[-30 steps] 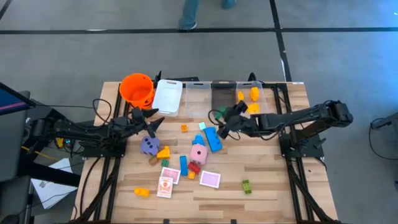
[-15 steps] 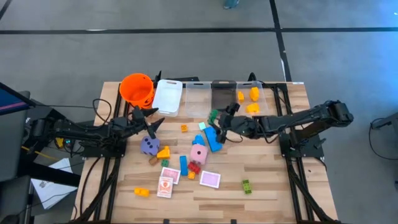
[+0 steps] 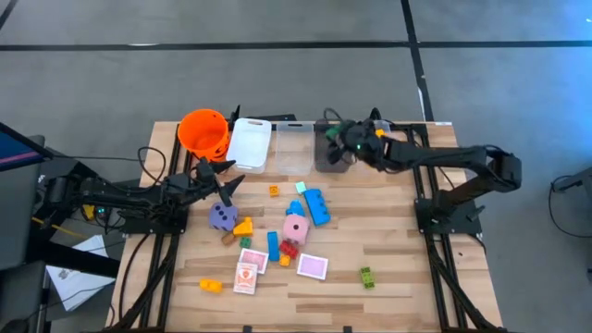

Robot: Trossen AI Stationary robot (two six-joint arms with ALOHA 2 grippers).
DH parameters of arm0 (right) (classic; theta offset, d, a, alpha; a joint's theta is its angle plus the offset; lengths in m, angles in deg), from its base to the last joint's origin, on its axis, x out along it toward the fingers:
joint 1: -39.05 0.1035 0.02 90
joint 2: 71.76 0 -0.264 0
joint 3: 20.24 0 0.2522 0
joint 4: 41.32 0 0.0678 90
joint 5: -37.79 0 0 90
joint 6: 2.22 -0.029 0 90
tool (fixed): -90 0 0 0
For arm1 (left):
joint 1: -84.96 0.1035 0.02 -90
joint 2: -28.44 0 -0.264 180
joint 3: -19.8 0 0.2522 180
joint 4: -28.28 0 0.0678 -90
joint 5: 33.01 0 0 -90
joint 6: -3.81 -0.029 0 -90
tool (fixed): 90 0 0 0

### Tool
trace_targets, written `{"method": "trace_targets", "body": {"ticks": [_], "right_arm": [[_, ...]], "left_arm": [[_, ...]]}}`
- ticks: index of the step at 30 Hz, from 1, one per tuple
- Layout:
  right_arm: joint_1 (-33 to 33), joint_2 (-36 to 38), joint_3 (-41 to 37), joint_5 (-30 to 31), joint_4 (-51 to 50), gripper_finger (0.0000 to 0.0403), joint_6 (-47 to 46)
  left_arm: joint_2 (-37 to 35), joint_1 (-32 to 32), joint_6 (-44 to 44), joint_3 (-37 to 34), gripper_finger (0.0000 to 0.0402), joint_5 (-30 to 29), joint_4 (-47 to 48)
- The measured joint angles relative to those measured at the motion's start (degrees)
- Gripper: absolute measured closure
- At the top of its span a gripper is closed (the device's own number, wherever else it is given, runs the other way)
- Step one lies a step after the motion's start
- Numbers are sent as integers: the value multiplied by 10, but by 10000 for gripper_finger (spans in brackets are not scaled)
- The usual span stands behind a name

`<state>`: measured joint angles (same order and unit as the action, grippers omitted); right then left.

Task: Pick & Place Toys
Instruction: Put the small green game piece into the black bin, then put the small light green game piece into the black bin

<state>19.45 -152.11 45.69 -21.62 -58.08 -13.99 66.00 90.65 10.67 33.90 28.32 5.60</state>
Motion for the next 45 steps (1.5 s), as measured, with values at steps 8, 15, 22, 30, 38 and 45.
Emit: {"method": "trace_targets", "body": {"ticks": [8,15,22,30,38,45], "right_arm": [[-42,-89,0,-57,18,93,-28],[-36,-138,0,-58,89,82,-30],[-17,-98,2,-52,105,43,-2],[-23,-91,2,-52,72,7,-18],[-22,-91,1,-51,-3,4,-56],[67,-91,1,-51,-19,5,-35]], "left_arm": [[0,0,59,0,101,0,0],[0,0,85,0,101,0,0],[0,0,86,0,101,0,0],[0,0,86,0,101,0,0],[0,0,86,0,101,0,0],[0,0,86,0,101,0,0]]}}
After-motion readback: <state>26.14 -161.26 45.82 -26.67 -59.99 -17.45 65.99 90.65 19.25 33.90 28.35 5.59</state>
